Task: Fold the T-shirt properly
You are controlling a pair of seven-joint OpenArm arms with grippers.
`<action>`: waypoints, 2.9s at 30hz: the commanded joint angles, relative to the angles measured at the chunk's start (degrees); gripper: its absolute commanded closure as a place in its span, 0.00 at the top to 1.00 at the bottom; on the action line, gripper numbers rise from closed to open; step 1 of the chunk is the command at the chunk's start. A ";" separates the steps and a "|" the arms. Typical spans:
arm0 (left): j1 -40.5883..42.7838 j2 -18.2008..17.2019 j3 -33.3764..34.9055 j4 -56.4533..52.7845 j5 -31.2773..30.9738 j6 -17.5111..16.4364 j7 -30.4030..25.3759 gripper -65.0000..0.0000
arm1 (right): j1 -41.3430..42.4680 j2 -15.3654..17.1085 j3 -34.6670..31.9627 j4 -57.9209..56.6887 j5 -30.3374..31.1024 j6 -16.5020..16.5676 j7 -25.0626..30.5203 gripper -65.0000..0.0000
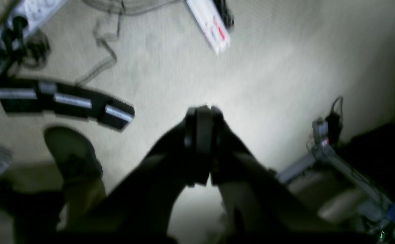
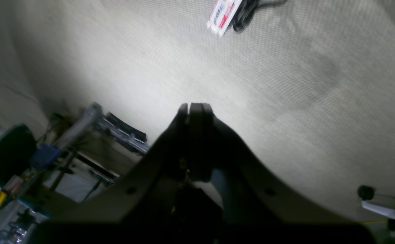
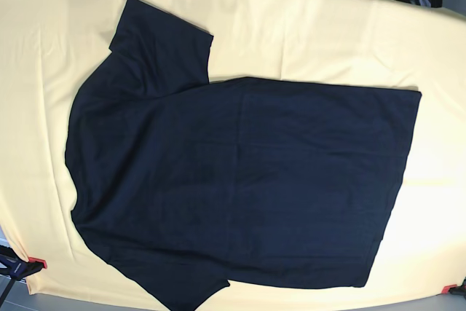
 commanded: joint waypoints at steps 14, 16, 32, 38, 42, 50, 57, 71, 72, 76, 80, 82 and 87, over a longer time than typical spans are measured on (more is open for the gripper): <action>18.69 -20.92 0.09 39.76 21.16 15.21 5.64 0.00 | -23.45 13.90 0.07 44.41 -9.44 -12.39 -0.96 0.00; 19.74 -22.69 0.11 43.60 24.90 17.00 7.74 0.00 | -24.59 15.72 0.13 47.58 -12.17 -15.30 -1.01 0.00; 19.96 -27.06 -13.88 53.72 37.53 24.04 7.63 0.00 | -24.39 18.69 0.17 63.39 -30.32 -25.68 0.85 0.00; 15.10 -27.06 -24.24 53.72 28.09 17.53 5.55 0.00 | -18.78 18.69 0.17 63.82 -29.83 -24.63 1.95 0.00; 10.40 -27.67 -27.23 53.70 24.52 14.64 3.65 0.00 | -14.78 18.71 0.17 63.82 -29.81 -23.61 4.33 0.00; 1.38 -34.21 -27.21 50.38 23.56 9.09 -2.40 0.00 | -3.37 18.69 0.17 63.82 -22.62 -16.31 6.67 0.00; -8.74 -39.08 -27.17 38.84 20.79 -6.99 -16.31 0.00 | 0.68 18.69 0.17 63.73 -21.97 -15.85 7.96 0.00; -26.29 -41.33 -26.60 20.96 20.85 -24.79 -31.93 0.57 | 0.68 18.69 0.15 63.69 -21.79 -15.85 7.91 0.00; -27.04 -41.33 -26.16 20.50 20.87 -24.79 -32.06 0.57 | 0.68 18.69 0.15 63.69 -21.79 -15.85 7.93 0.00; -30.34 -41.51 -21.94 19.26 24.09 -24.63 -32.02 0.57 | 0.68 18.69 0.15 63.69 -21.79 -15.85 7.91 0.00; -35.06 -42.49 -13.55 17.59 28.33 -21.64 -31.95 0.57 | 0.68 18.69 0.15 63.69 -21.79 -15.87 7.91 0.00; -37.75 -43.12 -9.55 16.83 30.36 -20.52 -31.91 0.57 | 0.66 18.69 0.15 63.69 -21.79 -15.85 7.89 0.00; -43.85 -43.54 -2.89 14.80 32.00 -20.31 -31.78 0.57 | 0.68 18.69 0.15 63.69 -21.79 -15.85 7.87 0.00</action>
